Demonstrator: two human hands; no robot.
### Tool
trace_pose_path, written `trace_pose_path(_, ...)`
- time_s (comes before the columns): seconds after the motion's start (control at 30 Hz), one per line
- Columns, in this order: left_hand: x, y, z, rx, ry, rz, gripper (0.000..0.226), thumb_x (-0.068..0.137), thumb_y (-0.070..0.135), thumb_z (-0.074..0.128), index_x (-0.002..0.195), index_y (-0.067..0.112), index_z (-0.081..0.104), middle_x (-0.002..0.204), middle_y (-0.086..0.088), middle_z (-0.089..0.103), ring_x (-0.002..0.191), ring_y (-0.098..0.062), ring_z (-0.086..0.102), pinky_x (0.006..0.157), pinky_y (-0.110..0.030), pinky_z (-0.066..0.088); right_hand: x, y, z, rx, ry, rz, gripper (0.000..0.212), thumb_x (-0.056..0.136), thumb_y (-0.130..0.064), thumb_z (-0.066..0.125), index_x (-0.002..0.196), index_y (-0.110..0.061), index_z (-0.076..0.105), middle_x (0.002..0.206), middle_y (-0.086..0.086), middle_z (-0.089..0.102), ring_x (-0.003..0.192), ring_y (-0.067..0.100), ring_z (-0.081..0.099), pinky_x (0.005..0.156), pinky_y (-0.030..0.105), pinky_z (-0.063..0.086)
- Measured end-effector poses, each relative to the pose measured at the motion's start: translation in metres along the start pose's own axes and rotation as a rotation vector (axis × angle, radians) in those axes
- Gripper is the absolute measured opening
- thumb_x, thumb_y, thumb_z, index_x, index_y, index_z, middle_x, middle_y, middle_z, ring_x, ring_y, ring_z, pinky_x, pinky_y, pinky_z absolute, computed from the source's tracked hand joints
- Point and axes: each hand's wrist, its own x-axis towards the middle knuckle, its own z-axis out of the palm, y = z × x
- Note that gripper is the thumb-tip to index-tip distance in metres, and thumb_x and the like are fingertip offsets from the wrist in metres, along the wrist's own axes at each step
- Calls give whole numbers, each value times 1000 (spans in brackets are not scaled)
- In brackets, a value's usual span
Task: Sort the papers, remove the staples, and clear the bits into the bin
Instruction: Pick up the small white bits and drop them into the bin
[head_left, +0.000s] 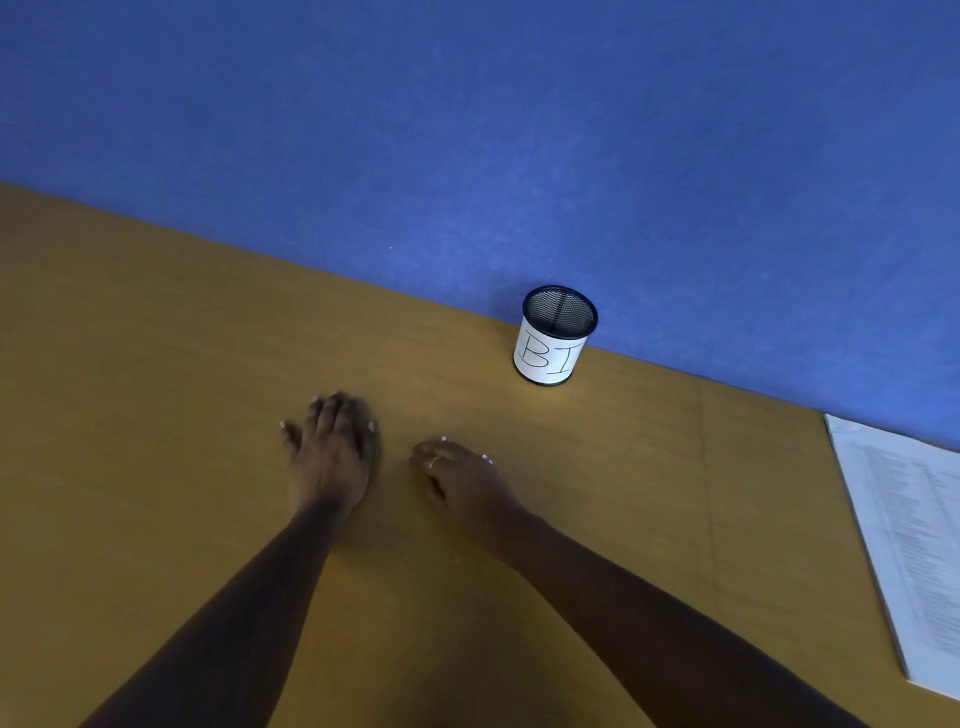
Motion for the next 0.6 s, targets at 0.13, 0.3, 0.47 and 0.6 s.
trace_pose_path(0.13, -2, 0, -1, 11, -26, 2, 50, 96, 33, 38, 140, 8, 37, 148, -9, 35, 141, -25, 21, 113, -51, 8, 7, -7, 18, -312, -169, -14, 46, 83, -29, 32, 106, -15, 69, 119, 2, 67, 113, 16, 61, 95, 37, 48)
trace_pose_path(0.3, -2, 1, -1, 11, -22, -2, 49, 95, 32, 41, 138, 7, 41, 147, -10, 38, 140, -27, 24, 112, -53, 11, 2, -5, 20, -509, -238, 70, 58, 79, -47, 26, 109, -21, 69, 118, -6, 67, 112, 9, 61, 97, 31, 47)
trace_pose_path(0.47, -2, 1, 0, 4, -4, -2, 47, 94, 30, 45, 134, 5, 45, 143, -13, 43, 137, -29, 29, 110, -55, 14, -7, 15, 12, -526, -132, 127, 63, 88, -45, 20, 130, -10, 52, 137, 6, 53, 130, 17, 46, 110, 38, 31)
trace_pose_path(0.6, -1, 2, 0, 8, -6, 4, 48, 95, 33, 40, 134, 5, 45, 143, -13, 43, 137, -30, 29, 109, -56, 14, -16, 28, 0, -445, -113, 101, 57, 100, -38, 22, 147, -7, 15, 157, 9, 13, 146, 19, 7, 117, 35, -5)
